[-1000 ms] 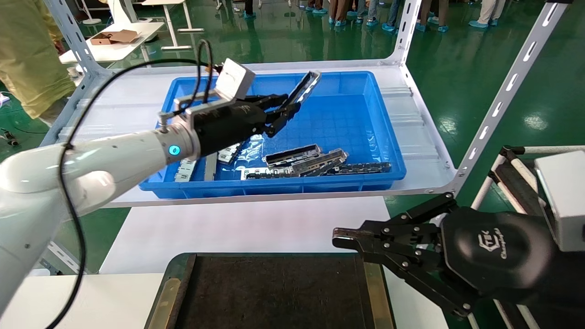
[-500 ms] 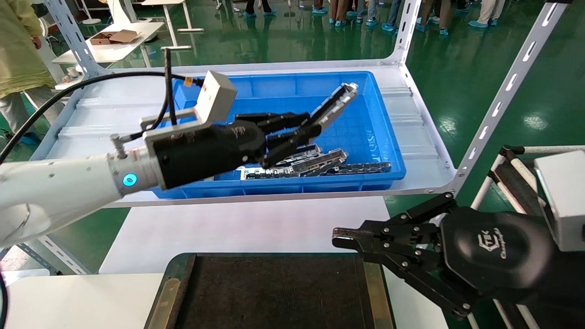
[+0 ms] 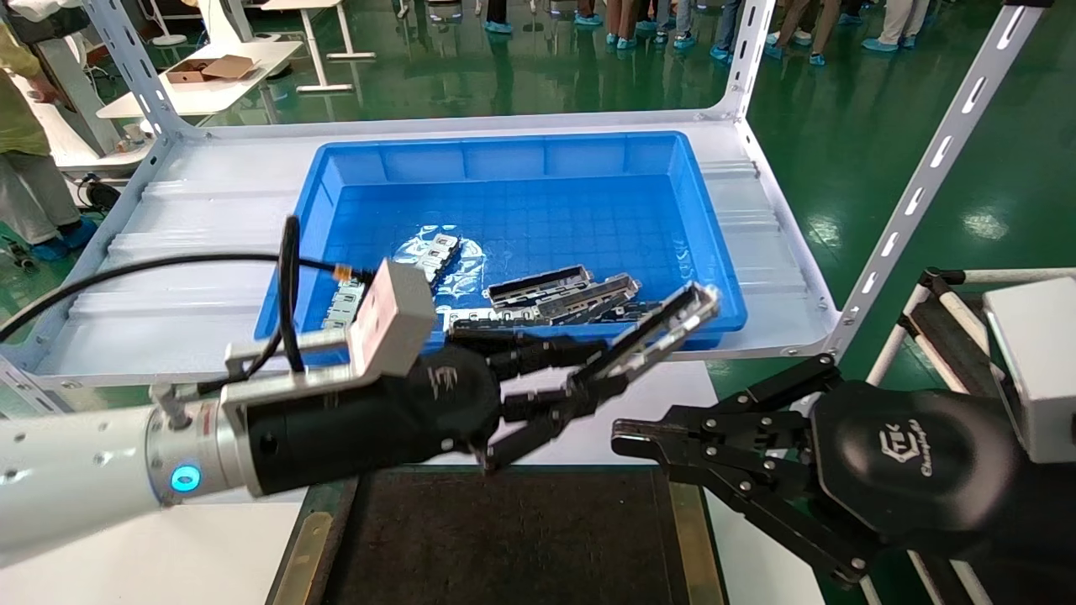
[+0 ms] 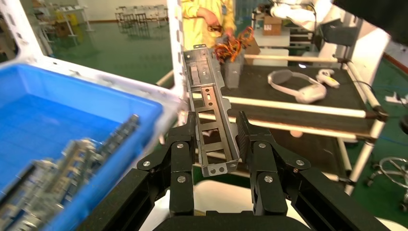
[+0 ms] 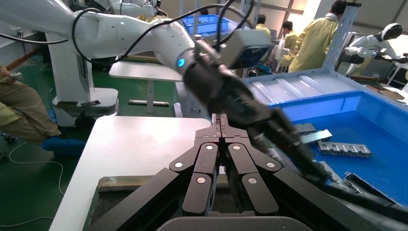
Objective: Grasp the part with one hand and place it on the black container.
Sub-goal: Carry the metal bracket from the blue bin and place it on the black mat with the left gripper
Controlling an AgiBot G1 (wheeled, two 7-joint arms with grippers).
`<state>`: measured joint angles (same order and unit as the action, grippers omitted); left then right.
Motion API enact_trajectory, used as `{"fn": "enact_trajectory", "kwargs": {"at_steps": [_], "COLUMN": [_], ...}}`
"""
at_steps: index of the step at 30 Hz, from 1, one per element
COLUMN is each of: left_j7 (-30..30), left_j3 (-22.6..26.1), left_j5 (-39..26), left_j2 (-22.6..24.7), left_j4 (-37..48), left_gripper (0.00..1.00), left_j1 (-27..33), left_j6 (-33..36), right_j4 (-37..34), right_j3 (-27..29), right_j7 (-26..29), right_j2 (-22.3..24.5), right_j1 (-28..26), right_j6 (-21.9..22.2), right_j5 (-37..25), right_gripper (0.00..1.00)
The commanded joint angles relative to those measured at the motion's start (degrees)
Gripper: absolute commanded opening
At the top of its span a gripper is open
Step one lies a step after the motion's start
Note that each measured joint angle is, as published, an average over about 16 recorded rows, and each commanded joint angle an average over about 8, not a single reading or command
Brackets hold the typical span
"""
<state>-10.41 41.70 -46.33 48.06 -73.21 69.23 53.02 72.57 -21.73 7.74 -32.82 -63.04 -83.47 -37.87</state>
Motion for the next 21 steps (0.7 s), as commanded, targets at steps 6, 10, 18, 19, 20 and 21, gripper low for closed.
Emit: {"fn": "enact_trajectory", "kwargs": {"at_steps": [6, 10, 18, 19, 20, 21], "left_j7": [0.03, -0.11, -1.41, -1.64, -1.87, -2.14], "left_j3": [0.8, 1.8, 4.17, 4.46, 4.76, 5.07], "left_j5": [0.73, 0.99, -0.51, -0.8, -1.12, -1.46], "left_j2": [-2.04, -1.89, -0.56, -0.36, -0.14, 0.08], "left_j4": [-3.88, -3.93, -3.85, -3.84, -3.82, -3.8], "left_gripper": [0.0, 0.0, 0.0, 0.0, 0.0, 0.0], "left_j1": [-5.79, -9.22, -16.04, -16.78, -17.54, -18.28], "left_j6": [-0.78, -1.58, -8.62, -9.76, -10.99, -12.24], "right_j4": [0.0, 0.0, 0.0, 0.0, 0.0, 0.0], "right_j3": [0.0, -0.01, -0.01, -0.01, -0.01, -0.01], "right_j7": [0.0, 0.0, 0.0, 0.0, 0.0, 0.0], "right_j2": [0.0, 0.0, 0.0, 0.0, 0.0, 0.0], "right_j1": [0.0, 0.0, 0.0, 0.0, 0.0, 0.0], "right_j6": [0.0, 0.0, 0.0, 0.0, 0.0, 0.0], "right_j5": [0.0, 0.0, 0.01, 0.01, 0.01, 0.01], "right_gripper": [0.0, 0.0, 0.0, 0.0, 0.0, 0.0]}}
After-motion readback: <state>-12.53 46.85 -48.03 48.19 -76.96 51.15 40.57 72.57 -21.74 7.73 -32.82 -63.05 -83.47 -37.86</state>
